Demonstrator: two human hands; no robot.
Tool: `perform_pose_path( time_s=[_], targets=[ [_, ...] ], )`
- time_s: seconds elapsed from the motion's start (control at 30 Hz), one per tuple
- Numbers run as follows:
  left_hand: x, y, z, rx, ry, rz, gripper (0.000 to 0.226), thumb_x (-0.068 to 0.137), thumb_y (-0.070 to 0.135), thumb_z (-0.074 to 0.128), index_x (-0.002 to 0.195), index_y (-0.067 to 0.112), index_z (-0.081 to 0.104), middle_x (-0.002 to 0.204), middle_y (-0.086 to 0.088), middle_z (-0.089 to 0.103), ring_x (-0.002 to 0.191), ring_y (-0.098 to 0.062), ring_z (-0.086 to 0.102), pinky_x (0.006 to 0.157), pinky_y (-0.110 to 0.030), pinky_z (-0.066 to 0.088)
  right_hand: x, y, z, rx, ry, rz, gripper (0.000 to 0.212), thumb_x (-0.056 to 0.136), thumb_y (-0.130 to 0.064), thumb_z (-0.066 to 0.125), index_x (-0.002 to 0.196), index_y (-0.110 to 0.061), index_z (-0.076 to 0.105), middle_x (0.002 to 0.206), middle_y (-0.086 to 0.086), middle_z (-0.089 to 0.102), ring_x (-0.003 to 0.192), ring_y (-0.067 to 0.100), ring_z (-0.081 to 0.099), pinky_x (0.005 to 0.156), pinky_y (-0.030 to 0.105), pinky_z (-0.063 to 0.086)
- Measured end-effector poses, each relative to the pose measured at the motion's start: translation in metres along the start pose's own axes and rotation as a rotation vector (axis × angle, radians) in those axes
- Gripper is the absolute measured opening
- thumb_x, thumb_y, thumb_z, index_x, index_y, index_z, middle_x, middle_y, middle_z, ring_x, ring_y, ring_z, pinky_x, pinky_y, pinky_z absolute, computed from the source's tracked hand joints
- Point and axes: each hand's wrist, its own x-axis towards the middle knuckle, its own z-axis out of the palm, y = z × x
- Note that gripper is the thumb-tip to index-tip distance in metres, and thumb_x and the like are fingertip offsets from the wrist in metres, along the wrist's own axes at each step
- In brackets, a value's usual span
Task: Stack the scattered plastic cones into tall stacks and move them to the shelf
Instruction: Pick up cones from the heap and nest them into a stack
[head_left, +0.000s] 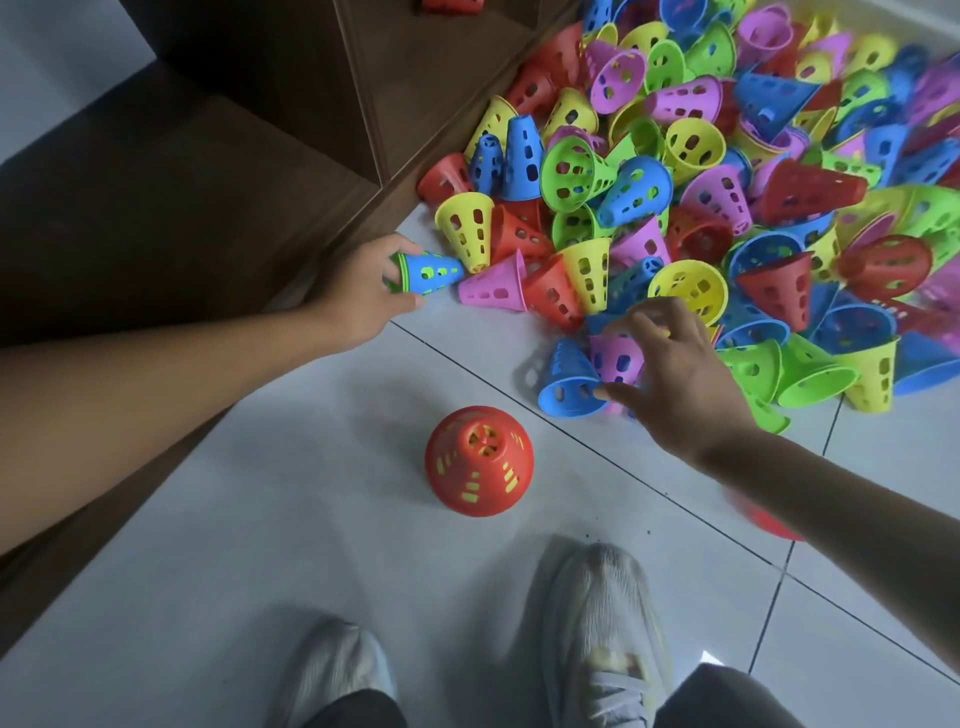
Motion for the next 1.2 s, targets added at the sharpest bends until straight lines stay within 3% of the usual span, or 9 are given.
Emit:
perform_pose_path(
  time_s=[0.1,0.27,0.37,0.5,0.7,0.87,1.0,1.13,1.2],
  targets=[
    [-0.001,-0.001,0.004,0.014,0.069,-0.017,0.042,0.080,0.002,0.080,0.116,0.012,0.063,0.095,-0.017,0.070,0.079,-0.026,0.064,0.073,-0.034,0.053,0.000,0.003,0.002,0.023,-0.016,-0.004,0.061,0.070,-0.027,0.089,0.122,-0.020,0.059,0.131,0.003,0.042,0.110,0.029,0.055,0.082,0.038,0.052],
    [-0.009,0.000,0.003,-0.041,0.099,-0.080,0.043,0.077,-0.003,0.080,0.113,0.014,0.063,0.090,-0.017,0.068,0.082,-0.038,0.069,0.071,-0.044,0.060,-0.001,0.007,0.008,0.033,-0.025,0.003,0.055,0.072,-0.026,0.087,0.120,-0.021,0.060,0.127,0.003,0.046,0.109,0.029,0.054,0.082,0.041,0.053],
    [-0.022,0.007,0.001,-0.170,0.087,-0.140,0.049,0.080,-0.007,0.075,0.122,0.011,0.060,0.092,-0.016,0.066,0.081,-0.033,0.069,0.071,-0.039,0.059,-0.002,0.011,0.014,0.030,-0.020,-0.017,0.037,0.079,-0.026,0.082,0.111,-0.019,0.063,0.115,0.004,0.052,0.107,0.030,0.053,0.082,0.042,0.052],
    [-0.051,0.012,-0.004,-0.417,0.079,-0.243,0.057,0.084,-0.005,0.074,0.134,0.014,0.055,0.091,-0.014,0.066,0.083,-0.030,0.069,0.083,-0.039,0.060,-0.008,0.013,0.022,0.062,0.048,-0.042,0.010,0.088,-0.024,0.072,0.095,-0.018,0.067,0.093,-0.001,0.052,0.093,0.029,0.055,0.073,0.042,0.051],
    [-0.088,0.032,-0.008,-0.807,0.026,-0.333,0.061,0.087,-0.010,0.067,0.141,0.010,0.049,0.106,-0.019,0.070,0.086,-0.023,0.074,0.078,-0.025,0.061,-0.011,0.008,0.028,0.050,0.083,0.013,0.014,0.086,-0.031,0.074,0.092,-0.019,0.070,0.093,0.001,0.056,0.093,0.029,0.055,0.068,0.040,0.051],
    [-0.111,0.055,-0.024,-0.983,-0.037,-0.289,0.063,0.078,-0.003,0.067,0.138,0.008,0.053,0.123,-0.021,0.069,0.107,-0.027,0.072,0.083,-0.024,0.058,-0.011,0.001,0.030,0.072,0.078,0.018,0.008,0.088,-0.022,0.070,0.087,-0.014,0.071,0.090,0.006,0.056,0.087,0.033,0.055,0.069,0.042,0.050],
    [-0.129,0.072,-0.034,-1.075,-0.071,-0.229,0.069,0.074,-0.002,0.063,0.141,0.004,0.049,0.117,-0.008,0.073,0.101,-0.015,0.072,0.081,-0.020,0.057,-0.019,-0.013,0.022,0.262,0.151,0.109,0.007,0.090,-0.021,0.072,0.085,-0.016,0.072,0.090,0.004,0.060,0.075,0.021,0.059,0.068,0.032,0.044],
    [-0.148,0.082,-0.038,-1.050,-0.128,-0.154,0.069,0.072,-0.011,0.073,0.136,0.002,0.051,0.102,-0.005,0.075,0.088,-0.012,0.073,0.075,-0.018,0.056,-0.035,-0.033,0.007,0.470,0.206,0.178,0.011,0.090,-0.026,0.073,0.081,-0.025,0.067,0.087,-0.002,0.065,0.078,0.020,0.062,0.076,0.038,0.050],
    [-0.156,0.083,-0.040,-0.997,-0.160,-0.097,0.070,0.068,-0.009,0.079,0.133,0.003,0.054,0.107,-0.008,0.075,0.093,-0.015,0.073,0.080,-0.022,0.057,-0.043,-0.043,-0.003,0.621,0.204,0.241,0.014,0.091,-0.026,0.073,0.078,-0.025,0.067,0.082,-0.003,0.067,0.080,0.023,0.062,0.080,0.042,0.050]
  ],
)
